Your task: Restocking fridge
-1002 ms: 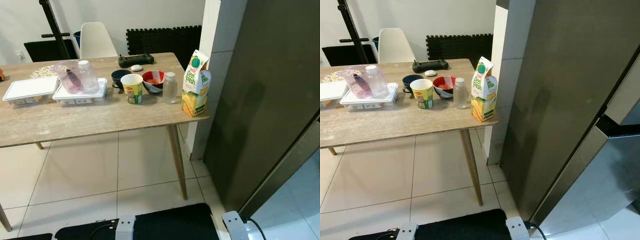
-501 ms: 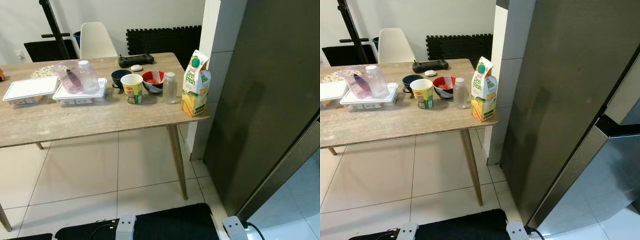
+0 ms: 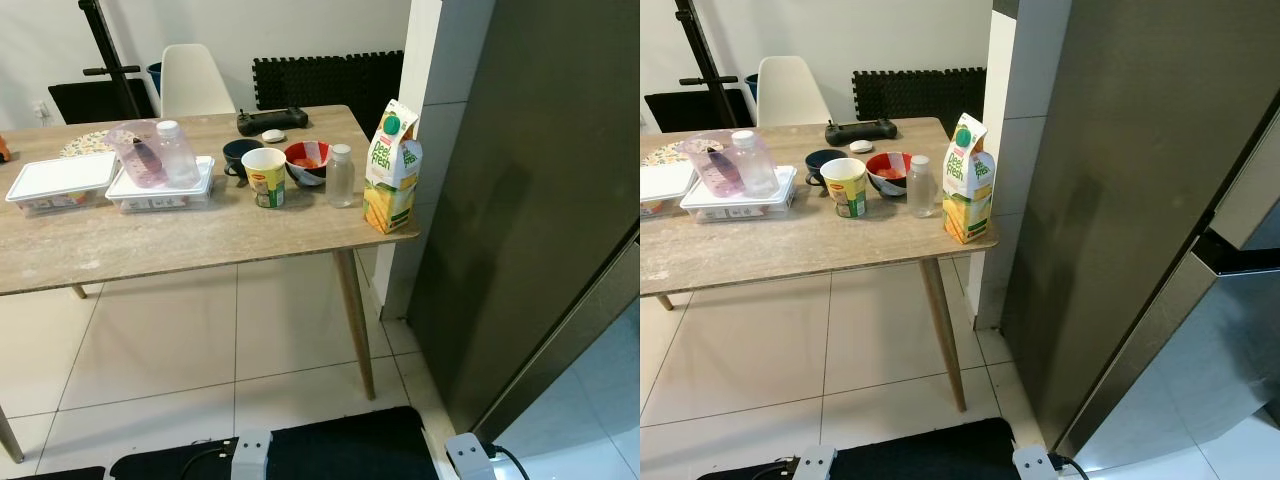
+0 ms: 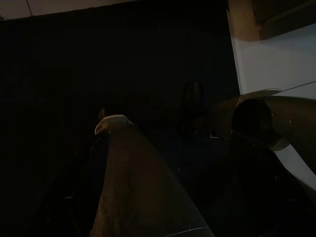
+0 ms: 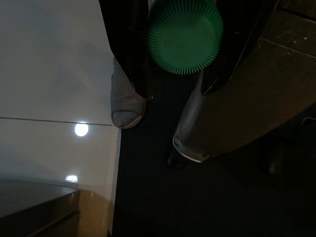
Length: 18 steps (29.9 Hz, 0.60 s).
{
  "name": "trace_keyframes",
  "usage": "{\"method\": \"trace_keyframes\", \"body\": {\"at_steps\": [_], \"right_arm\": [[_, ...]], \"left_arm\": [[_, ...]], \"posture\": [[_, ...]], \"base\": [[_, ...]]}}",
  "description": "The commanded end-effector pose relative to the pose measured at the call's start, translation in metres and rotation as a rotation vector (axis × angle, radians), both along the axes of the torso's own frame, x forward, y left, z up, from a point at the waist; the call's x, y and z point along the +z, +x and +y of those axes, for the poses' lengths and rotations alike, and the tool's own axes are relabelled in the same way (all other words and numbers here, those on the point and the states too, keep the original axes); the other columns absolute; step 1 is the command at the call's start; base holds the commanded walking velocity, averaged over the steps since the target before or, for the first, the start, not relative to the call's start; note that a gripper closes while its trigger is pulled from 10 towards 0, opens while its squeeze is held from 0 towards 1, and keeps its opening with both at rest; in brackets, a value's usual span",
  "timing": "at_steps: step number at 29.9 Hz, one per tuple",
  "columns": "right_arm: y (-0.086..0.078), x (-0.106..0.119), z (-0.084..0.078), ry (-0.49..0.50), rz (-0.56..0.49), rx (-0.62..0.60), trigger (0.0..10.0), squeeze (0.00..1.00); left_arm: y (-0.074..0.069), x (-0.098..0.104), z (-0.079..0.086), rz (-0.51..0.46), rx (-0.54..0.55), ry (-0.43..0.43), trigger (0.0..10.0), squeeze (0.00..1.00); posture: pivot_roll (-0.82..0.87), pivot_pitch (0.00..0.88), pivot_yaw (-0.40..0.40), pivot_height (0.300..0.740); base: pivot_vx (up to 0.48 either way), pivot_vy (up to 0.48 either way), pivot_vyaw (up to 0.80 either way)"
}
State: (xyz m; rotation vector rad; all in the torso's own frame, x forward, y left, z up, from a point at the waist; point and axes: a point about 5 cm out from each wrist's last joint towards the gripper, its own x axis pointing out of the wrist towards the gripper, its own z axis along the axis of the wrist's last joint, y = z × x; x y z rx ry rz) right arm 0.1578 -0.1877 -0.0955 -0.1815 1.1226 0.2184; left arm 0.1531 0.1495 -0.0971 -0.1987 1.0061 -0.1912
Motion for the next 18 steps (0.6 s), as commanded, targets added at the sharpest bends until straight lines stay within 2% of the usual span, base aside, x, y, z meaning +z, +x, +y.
{"method": "trace_keyframes", "body": {"at_steps": [1,7,10,18], "right_arm": [[0.0,0.0,0.001,0.008,0.001,-0.01,10.0,0.0],[0.0,0.0,0.001,0.009,0.0,-0.009,10.0,0.0],[0.008,0.002,0.005,0.009,-0.008,-0.005,10.0,0.0],[0.016,0.005,0.01,0.009,-0.018,-0.007,10.0,0.0]], "left_arm": [[-0.007,-0.003,0.005,0.032,0.009,0.016,10.0,0.0],[-0.008,-0.003,0.005,0.034,0.01,0.018,10.0,0.0],[-0.01,-0.004,0.007,0.04,0.01,0.025,10.0,0.0],[-0.012,-0.005,0.01,0.05,0.011,0.033,10.0,0.0]], "posture": [[-0.04,0.0,-0.023,0.74],[-0.04,0.0,-0.022,0.74],[-0.04,0.0,-0.022,0.74],[-0.04,0.0,-0.021,0.74]], "base": [[0.0,0.0,0.0],[0.0,0.0,0.0],[0.0,0.0,0.0],[0.0,0.0,0.0]]}}
